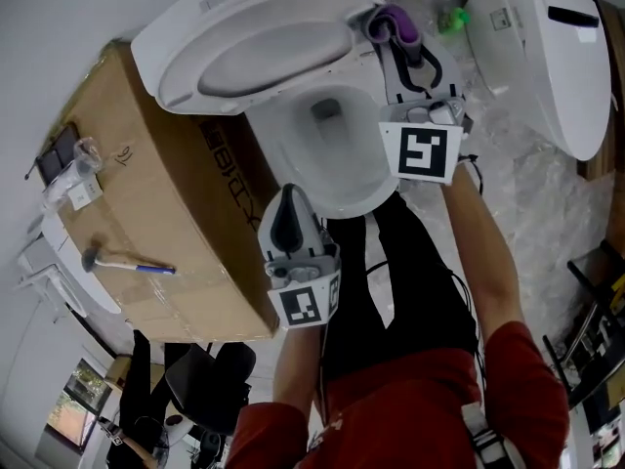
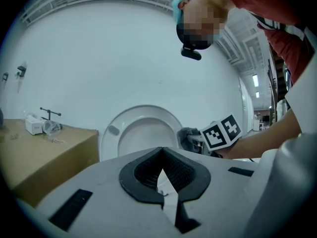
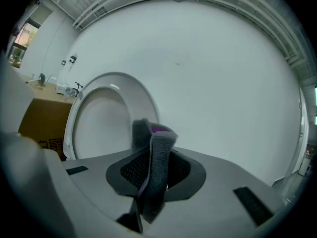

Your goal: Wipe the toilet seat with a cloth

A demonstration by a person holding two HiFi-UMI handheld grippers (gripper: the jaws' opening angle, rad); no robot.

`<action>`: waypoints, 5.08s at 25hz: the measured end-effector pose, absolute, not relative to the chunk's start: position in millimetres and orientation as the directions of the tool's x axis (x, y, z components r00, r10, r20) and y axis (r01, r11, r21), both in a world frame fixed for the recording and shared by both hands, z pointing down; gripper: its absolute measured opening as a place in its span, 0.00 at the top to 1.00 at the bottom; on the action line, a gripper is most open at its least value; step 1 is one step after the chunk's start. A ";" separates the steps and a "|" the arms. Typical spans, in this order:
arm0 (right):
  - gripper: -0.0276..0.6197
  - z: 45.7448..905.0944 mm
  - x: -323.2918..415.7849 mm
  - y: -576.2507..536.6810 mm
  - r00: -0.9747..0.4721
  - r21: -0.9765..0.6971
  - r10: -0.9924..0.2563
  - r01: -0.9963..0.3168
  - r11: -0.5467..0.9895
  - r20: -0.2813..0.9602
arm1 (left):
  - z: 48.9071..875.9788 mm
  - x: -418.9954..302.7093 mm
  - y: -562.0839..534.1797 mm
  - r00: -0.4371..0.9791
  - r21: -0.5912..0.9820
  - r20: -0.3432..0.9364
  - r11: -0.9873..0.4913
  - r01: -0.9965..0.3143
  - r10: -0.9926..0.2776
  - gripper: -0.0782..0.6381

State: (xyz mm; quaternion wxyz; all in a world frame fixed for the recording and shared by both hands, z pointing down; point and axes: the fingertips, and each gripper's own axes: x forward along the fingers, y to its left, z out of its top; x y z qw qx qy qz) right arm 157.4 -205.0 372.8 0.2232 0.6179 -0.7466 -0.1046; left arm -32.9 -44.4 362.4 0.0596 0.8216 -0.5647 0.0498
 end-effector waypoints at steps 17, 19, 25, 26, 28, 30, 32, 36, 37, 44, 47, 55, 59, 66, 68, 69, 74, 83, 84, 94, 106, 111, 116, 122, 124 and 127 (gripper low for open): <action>0.87 518.0 137.1 -200.2 -0.200 0.308 -0.920 -0.900 0.308 0.337 | 439.4 -38.7 -71.5 0.333 0.045 0.228 -0.331 -0.942 -0.915 0.87; 0.87 523.4 133.2 -200.7 -0.207 0.305 -0.925 -0.901 0.307 0.319 | 448.2 -41.6 -70.9 0.332 0.037 0.241 -0.333 -0.942 -0.912 0.87; 0.87 536.1 124.7 -194.9 -0.253 0.360 -0.914 -0.860 0.363 0.318 | 470.6 -46.0 -68.8 0.315 0.063 0.261 -0.310 -0.949 -0.912 0.87; 0.87 539.5 123.2 -193.1 -0.258 0.365 -0.909 -0.853 0.373 0.326 | 474.0 -46.5 -68.3 0.309 0.075 0.271 -0.300 -0.951 -0.912 0.87; 0.87 549.5 119.1 -190.0 -0.266 0.373 -0.897 -0.839 0.396 0.353 | 478.3 -47.3 -67.7 0.302 0.087 0.280 -0.289 -0.953 -0.911 0.87; 0.87 564.0 114.9 -189.3 -0.267 0.355 -0.882 -0.840 0.410 0.387 | 480.5 -48.2 -67.2 0.300 0.087 0.283 -0.287 -0.954 -0.911 0.87; 0.87 581.5 117.1 -192.5 -0.247 0.298 -0.876 -0.873 0.387 0.414 | 481.8 -50.0 -67.0 0.297 0.085 0.284 -0.285 -0.955 -0.912 0.87; 0.87 603.4 128.5 -198.8 -0.205 0.246 -0.865 -0.906 0.345 0.457 | 481.8 -55.7 -64.2 0.295 0.078 0.289 -0.285 -0.955 -0.911 0.87; 0.87 605.4 128.5 -199.3 -0.203 0.250 -0.863 -0.904 0.347 0.462 | 481.4 -57.2 -63.2 0.295 0.076 0.289 -0.285 -0.955 -0.911 0.87; 0.87 595.8 119.2 -187.9 -0.211 0.241 -0.840 -0.898 0.368 0.500 | 454.1 -60.1 -55.5 0.290 0.081 0.261 -0.279 -0.957 -0.921 0.87; 0.87 573.6 112.0 -163.9 -0.234 0.205 -0.825 -0.901 0.383 0.515 | 427.3 -57.7 -48.0 0.292 0.087 0.247 -0.279 -0.956 -0.924 0.87; 0.87 417.8 95.0 -82.7 -0.318 0.012 -0.821 -0.930 0.367 0.474 | 300.5 -65.2 -21.1 0.265 0.114 0.222 -0.245 -0.963 -0.938 0.87; 0.87 308.2 97.0 -47.0 -0.352 -0.019 -0.839 -0.925 0.379 0.414 | 210.4 -80.8 -3.1 0.242 0.084 0.170 -0.230 -0.969 -0.955 0.87; 0.87 144.0 121.3 -25.1 -0.335 -0.021 -0.919 -0.941 0.339 0.209 | 95.4 -103.6 -5.3 0.220 0.054 0.022 -0.219 -0.974 -0.975 0.87; 0.87 106.7 125.9 -17.6 -0.326 -0.027 -0.934 -0.945 0.325 0.149 | 71.4 -106.4 -2.8 0.223 0.035 -0.015 -0.223 -0.974 -0.975 0.87; 0.87 90.2 128.2 -15.5 -0.318 -0.024 -0.941 -0.948 0.317 0.116 | 61.4 -107.5 -3.0 0.222 0.021 -0.031 -0.223 -0.975 -0.975 0.87; 0.87 34.5 137.7 -16.3 -0.263 0.011 -0.965 -0.965 0.263 -0.016 | 33.1 -115.3 -5.9 0.210 -0.029 -0.086 -0.208 -0.978 -0.974 0.87; 0.87 25.8 138.6 -16.9 -0.227 0.030 -0.973 -0.974 0.226 -0.046 | 51.2 -110.2 -33.6 0.249 -0.152 0.004 -0.246 -0.957 -0.969 0.87; 0.87 27.2 139.3 -16.8 -0.222 0.026 -0.974 -0.975 0.221 -0.042 | 57.1 -107.4 -39.2 0.255 -0.176 0.030 -0.256 -0.950 -0.966 0.87; 0.87 35.9 158.5 -10.7 -0.163 0.018 -0.986 -0.986 0.163 -0.017 | 134.7 -47.1 -122.7 0.351 -0.416 0.268 -0.437 -0.798 -0.897 0.82; 0.87 46.3 190.7 15.8 -0.060 0.017 -0.998 -0.998 0.060 0.013 | 256.7 4.0 -218.3 0.185 -0.741 0.603 -0.630 -0.231 -0.776 0.71; 0.87 47.6 203.1 27.1 -0.023 0.018 -0.999 -1.000 0.024 0.025 | 277.7 -7.0 -240.5 0.124 -0.767 0.605 -0.617 -0.177 -0.787 0.73; 0.87 47.7 216.6 36.7 0.000 0.019 -0.999 -1.000 0.000 0.041 | 281.1 -4.7 -244.8 0.127 -0.781 0.602 -0.615 -0.111 -0.788 0.77; 0.87 47.4 213.9 37.8 -0.014 0.007 -0.999 -1.000 0.015 0.043 | 277.5 -6.5 -233.8 0.158 -0.793 0.577 -0.596 -0.129 -0.801 0.84; 0.87 49.2 209.0 35.5 -0.032 0.002 -0.998 -0.999 0.032 0.047 | 277.6 -5.1 -229.7 0.171 -0.778 0.589 -0.612 -0.146 -0.790 0.84; 0.87 51.4 200.8 30.9 -0.066 -0.008 -0.997 -0.998 0.065 0.048 | 274.9 -0.8 -219.6 0.197 -0.751 0.617 -0.645 -0.143 -0.762 0.84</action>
